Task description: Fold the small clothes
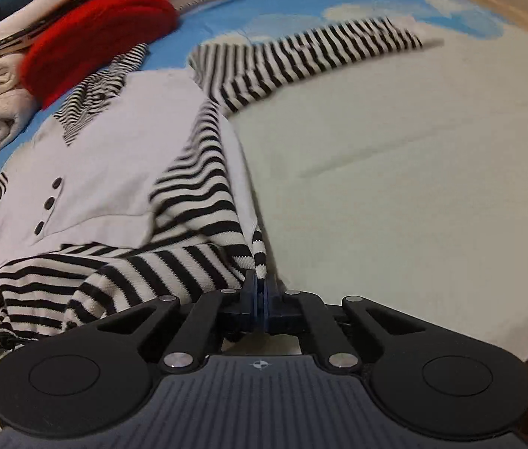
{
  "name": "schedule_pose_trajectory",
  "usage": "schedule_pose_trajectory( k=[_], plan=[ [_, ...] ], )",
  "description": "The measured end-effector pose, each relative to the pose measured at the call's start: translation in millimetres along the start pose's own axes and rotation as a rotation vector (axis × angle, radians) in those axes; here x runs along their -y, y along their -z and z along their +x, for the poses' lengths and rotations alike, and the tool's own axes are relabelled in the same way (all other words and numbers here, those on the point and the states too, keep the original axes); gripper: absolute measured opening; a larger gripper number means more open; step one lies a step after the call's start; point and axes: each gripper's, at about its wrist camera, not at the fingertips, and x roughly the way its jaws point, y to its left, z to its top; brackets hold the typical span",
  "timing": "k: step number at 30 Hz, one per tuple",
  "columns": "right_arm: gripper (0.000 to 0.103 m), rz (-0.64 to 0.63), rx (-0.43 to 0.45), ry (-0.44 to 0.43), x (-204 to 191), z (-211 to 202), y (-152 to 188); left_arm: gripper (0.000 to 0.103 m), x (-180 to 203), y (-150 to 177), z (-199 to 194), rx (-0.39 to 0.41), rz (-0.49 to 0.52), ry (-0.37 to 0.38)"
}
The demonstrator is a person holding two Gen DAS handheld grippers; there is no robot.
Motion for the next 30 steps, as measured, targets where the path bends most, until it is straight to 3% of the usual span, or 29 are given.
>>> schedule_pose_trajectory(
  k=[1,2,3,4,5,8,11,12,13,14,15,16,18,21,23,25,27,29,30],
  plan=[
    [0.013,0.035,0.012,-0.017,1.4,-6.0,-0.5,0.034,-0.4,3.0,-8.1,0.007,-0.006,0.02],
    [0.023,0.067,0.023,-0.047,2.8,-11.4,-1.2,0.06,-0.3,6.2,-14.9,0.017,-0.012,0.026],
    [0.051,0.092,0.035,-0.093,3.8,-17.2,-1.4,0.079,0.4,10.2,-21.9,0.031,-0.014,0.024],
    [0.074,0.106,0.044,-0.139,3.2,-22.0,-1.0,0.085,1.8,14.1,-26.7,0.039,-0.017,0.016],
    [0.078,0.111,0.048,-0.171,-1.4,-21.5,-2.4,0.089,2.0,17.6,-28.9,0.038,-0.027,0.007],
    [0.082,0.12,0.018,-0.23,-11.5,-16.2,-1.8,0.089,-0.4,24.6,-19.1,-0.028,-0.082,0.025],
    [0.083,0.118,-0.084,-0.161,-22.9,9.0,4.8,0.089,0.8,33.4,-0.4,-0.114,-0.139,0.043],
    [0.075,0.097,-0.099,-0.142,-26.6,14.8,7.0,0.086,0.6,35.6,3.1,-0.117,-0.148,0.044],
    [0.041,0.051,-0.079,-0.117,-32.0,16.3,8.2,0.078,3.6,36.1,2.6,-0.094,-0.148,0.033],
    [0.012,-0.018,-0.071,-0.101,-39.4,12.9,10.8,0.023,5.8,36.2,1.3,-0.088,-0.139,0.042],
    [0.009,-0.044,-0.08,-0.119,-41.8,11.0,10.6,0.009,6.2,35.0,0.1,-0.109,-0.147,0.075],
    [0.008,-0.029,-0.087,-0.123,-40.6,5.1,9.9,0.009,5.8,34.6,-6.2,-0.101,-0.154,0.082],
    [0.007,-0.034,-0.082,-0.143,-34.6,-14.5,9.7,0.008,10.5,34.2,-24.2,-0.075,-0.075,0.063],
    [0.007,-0.019,-0.087,-0.178,-22.6,-46.0,12.3,0.009,6.9,41.0,-50.2,-0.087,0.004,0.093],
    [0.007,-0.039,-0.102,-0.173,-20.1,-50.6,16.2,0.009,4.8,52.5,-51.3,-0.115,0.049,0.078],
    [0.009,-0.046,-0.159,-0.15,-17.0,-38.0,21.6,0.018,4.7,60.5,-40.0,-0.134,0.082,0.043],
    [0.018,-0.06,-0.218,-0.103,-19.1,-22.1,24.6,0.048,1.7,66.5,-32.1,-0.129,0.069,0.005],
    [0.033,-0.074,-0.193,-0.078,-20.7,-25.7,23.8,0.066,-1.7,65.2,-36.5,-0.098,0.043,0.011],
    [0.055,-0.079,-0.175,-0.055,-21.1,-31.8,21.1,0.081,-2.9,64.0,-42.5,-0.076,0.039,0.007]
  ],
)
